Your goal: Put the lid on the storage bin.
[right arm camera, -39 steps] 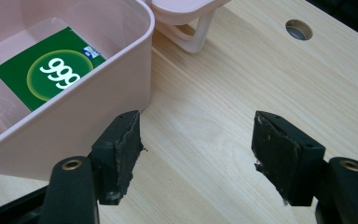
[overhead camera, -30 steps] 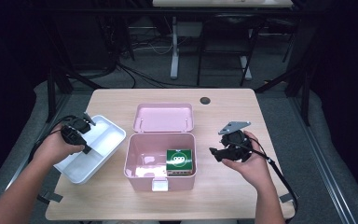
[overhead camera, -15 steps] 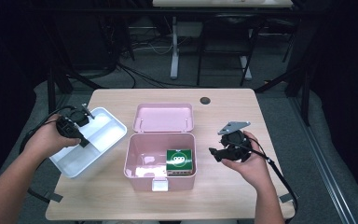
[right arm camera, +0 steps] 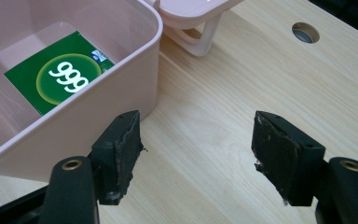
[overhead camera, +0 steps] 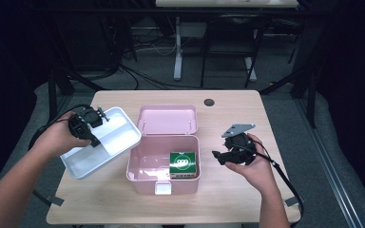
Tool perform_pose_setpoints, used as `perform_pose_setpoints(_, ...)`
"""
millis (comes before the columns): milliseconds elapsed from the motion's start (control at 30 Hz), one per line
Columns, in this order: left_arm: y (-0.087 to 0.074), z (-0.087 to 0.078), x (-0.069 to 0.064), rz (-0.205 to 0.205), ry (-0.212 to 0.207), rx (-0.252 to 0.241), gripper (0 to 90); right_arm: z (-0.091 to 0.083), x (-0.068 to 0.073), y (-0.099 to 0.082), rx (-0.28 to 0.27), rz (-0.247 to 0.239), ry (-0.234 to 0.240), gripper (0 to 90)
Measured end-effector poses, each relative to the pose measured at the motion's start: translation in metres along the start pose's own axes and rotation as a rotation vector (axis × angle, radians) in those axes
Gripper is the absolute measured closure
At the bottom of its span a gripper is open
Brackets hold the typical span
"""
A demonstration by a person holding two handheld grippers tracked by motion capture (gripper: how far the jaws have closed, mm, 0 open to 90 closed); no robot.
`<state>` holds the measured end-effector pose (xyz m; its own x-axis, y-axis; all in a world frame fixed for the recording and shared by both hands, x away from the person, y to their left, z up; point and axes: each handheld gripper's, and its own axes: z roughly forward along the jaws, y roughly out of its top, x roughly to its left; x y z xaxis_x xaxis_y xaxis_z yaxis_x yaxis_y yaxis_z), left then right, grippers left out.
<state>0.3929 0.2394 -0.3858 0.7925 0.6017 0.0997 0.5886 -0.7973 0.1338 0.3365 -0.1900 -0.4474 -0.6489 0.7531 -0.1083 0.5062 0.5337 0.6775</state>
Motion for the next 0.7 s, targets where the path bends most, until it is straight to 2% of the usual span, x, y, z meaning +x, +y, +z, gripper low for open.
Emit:
perform_pose_setpoints(300,0.021,-0.005,-0.017,0.108,-0.001,-0.009,89.3,0.002,0.000,0.000,0.011,-0.006,-0.006,32.5)
perform_pose_setpoints(400,0.024,-0.006,-0.020,0.118,-0.006,-0.017,89.3,0.002,0.000,0.000,0.006,-0.006,-0.003,32.5)
perform_pose_setpoints(500,0.034,-0.008,-0.027,0.157,-0.007,-0.012,89.4,0.002,0.000,0.000,0.009,-0.007,-0.007,32.5)
perform_pose_setpoints(567,0.035,-0.007,-0.028,0.161,-0.007,-0.011,89.3,0.002,0.000,0.000,0.006,-0.007,-0.003,32.5)
perform_pose_setpoints(600,0.040,-0.008,-0.032,0.191,-0.003,-0.005,89.3,0.002,0.001,0.000,0.015,-0.006,-0.015,32.5)
perform_pose_setpoints(633,0.040,-0.008,-0.032,0.191,-0.003,-0.005,89.3,0.002,0.001,0.000,0.015,-0.006,-0.015,32.5)
perform_pose_setpoints(700,0.047,-0.008,-0.039,0.223,-0.004,-0.007,89.3,0.003,0.000,0.000,0.015,-0.006,0.001,32.5)
